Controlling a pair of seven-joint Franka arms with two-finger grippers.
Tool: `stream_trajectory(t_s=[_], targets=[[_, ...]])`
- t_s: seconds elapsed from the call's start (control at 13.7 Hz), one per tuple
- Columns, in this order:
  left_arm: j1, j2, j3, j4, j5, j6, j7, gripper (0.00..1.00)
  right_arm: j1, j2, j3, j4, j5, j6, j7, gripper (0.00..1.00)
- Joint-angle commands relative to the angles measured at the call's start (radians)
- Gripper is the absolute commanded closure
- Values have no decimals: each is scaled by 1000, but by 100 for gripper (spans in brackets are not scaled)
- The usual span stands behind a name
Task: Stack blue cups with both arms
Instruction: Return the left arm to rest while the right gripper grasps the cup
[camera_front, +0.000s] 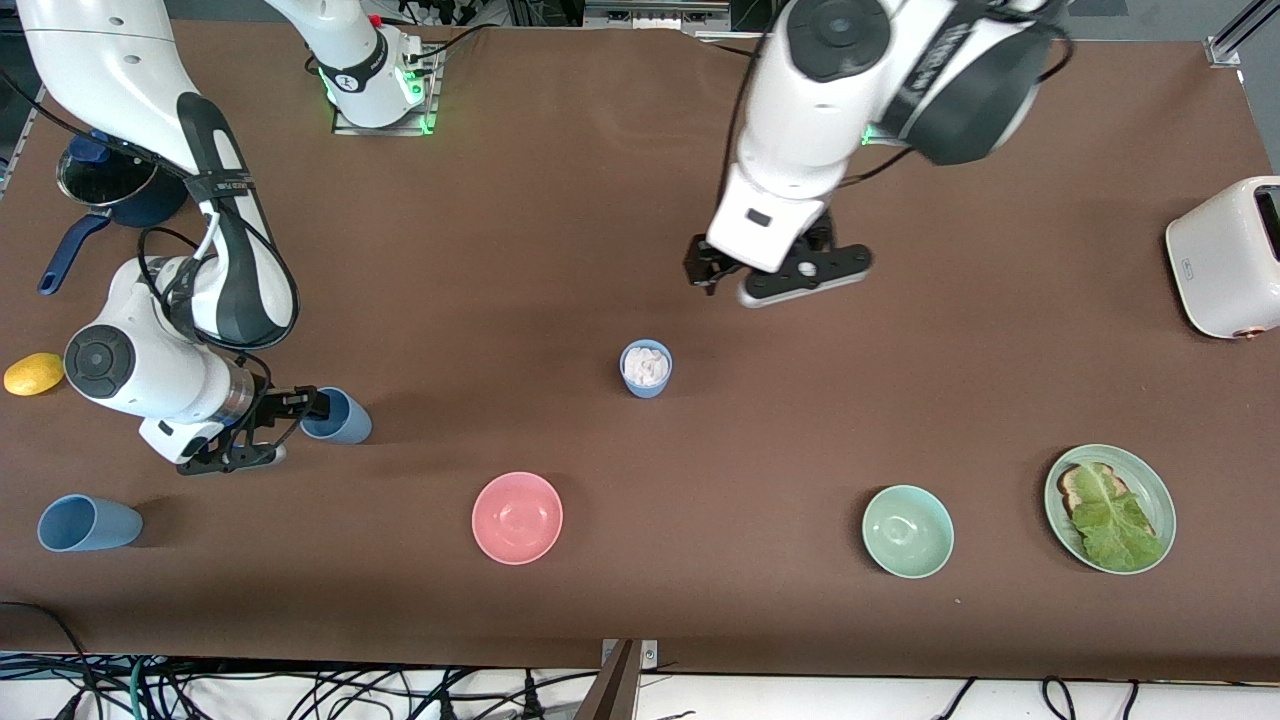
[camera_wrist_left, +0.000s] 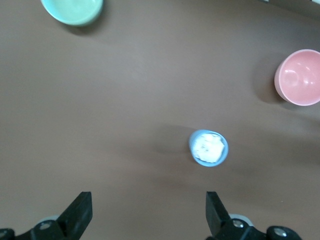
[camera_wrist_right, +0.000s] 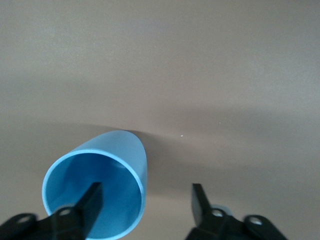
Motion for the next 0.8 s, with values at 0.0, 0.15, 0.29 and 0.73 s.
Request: stream_trajectory(t_s=[0.0, 0.15, 0.29, 0.73], targets=[[67, -76, -8, -6, -26, -69, 98, 0, -6, -4, 5, -11, 20, 16, -21, 56], [115, -102, -8, -6, -24, -97, 118, 0, -4, -3, 3, -12, 20, 15, -8, 72], [181, -122, -8, -7, -26, -125, 264, 0, -1, -1, 3, -9, 21, 7, -2, 92], [355, -170, -7, -18, -15, -151, 465, 0, 11, -3, 5, 80, 18, -83, 30, 100]])
